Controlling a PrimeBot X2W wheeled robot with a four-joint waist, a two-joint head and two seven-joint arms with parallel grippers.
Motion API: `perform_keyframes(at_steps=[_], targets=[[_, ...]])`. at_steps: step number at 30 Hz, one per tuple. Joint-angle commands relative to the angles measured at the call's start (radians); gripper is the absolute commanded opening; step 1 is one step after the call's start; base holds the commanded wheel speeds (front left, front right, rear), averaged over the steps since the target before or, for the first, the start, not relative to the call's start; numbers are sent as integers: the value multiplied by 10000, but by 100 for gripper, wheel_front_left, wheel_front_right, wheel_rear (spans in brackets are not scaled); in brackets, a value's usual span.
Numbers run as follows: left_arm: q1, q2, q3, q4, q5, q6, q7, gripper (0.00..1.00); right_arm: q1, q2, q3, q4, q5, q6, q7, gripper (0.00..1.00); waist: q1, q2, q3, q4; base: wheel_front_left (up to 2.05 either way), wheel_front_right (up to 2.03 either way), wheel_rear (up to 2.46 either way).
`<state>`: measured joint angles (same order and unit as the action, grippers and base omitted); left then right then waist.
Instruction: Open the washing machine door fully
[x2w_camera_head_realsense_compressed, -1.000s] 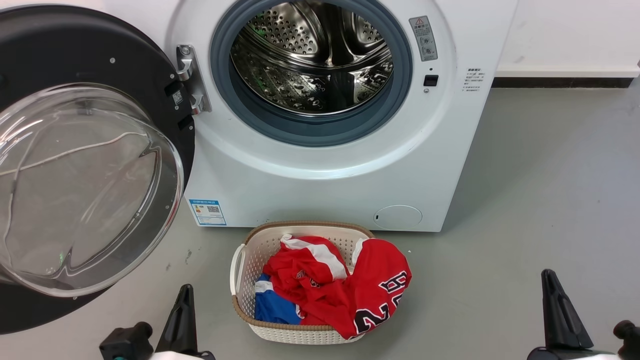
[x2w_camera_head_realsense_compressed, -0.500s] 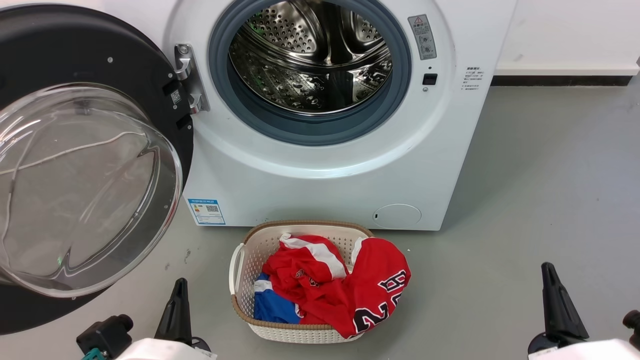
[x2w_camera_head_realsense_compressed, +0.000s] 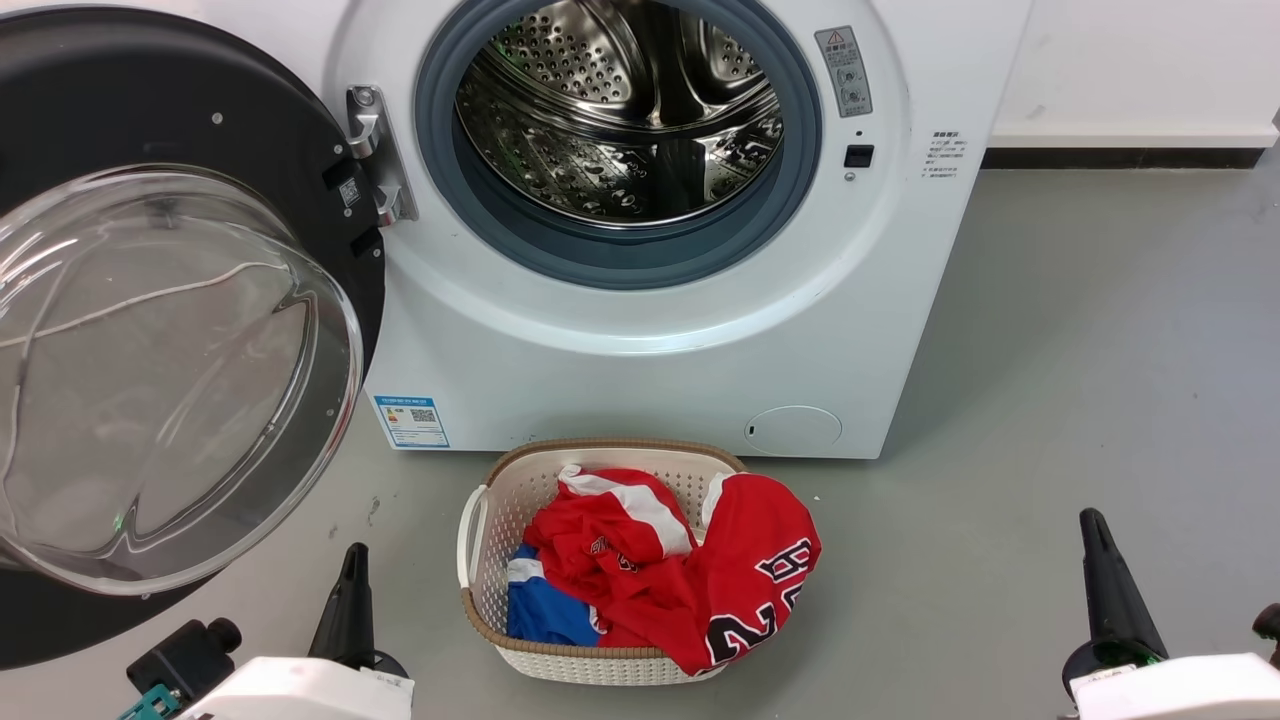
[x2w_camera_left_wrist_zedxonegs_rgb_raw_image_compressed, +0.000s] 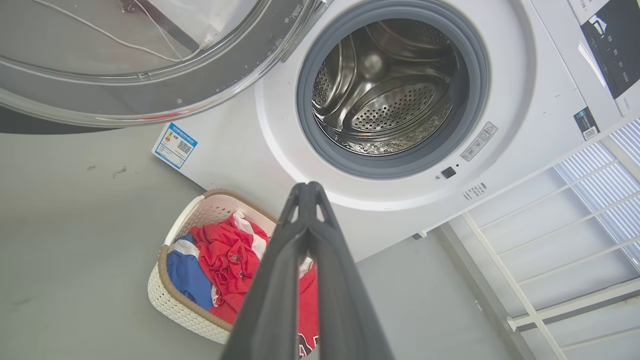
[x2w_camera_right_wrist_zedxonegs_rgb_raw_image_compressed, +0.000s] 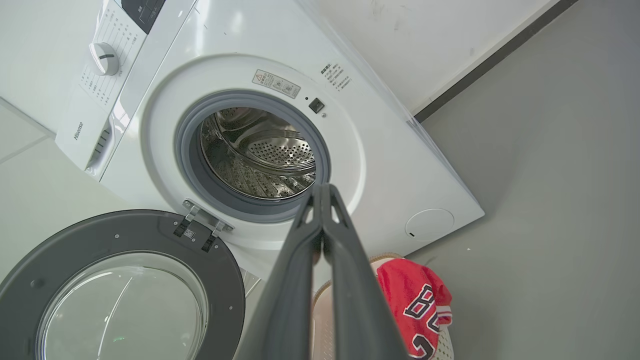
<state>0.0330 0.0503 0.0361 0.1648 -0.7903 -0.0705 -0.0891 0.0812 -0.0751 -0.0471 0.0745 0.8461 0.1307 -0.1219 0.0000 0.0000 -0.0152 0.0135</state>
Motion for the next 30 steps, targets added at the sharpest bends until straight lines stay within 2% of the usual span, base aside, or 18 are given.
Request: perform_keyframes(at_steps=[1, 30], targets=[[-259, 3, 58, -61, -297, -77, 80, 0, -260, -89, 5, -18, 323, 1, 73, 0, 0, 0, 2, -2, 0, 0, 0], [-806, 2, 387, 315, -3756, -315, 945, 0, -983, -112, -72, 723, 3715, 1, 892, 0, 0, 0, 66, -49, 0, 0, 0]])
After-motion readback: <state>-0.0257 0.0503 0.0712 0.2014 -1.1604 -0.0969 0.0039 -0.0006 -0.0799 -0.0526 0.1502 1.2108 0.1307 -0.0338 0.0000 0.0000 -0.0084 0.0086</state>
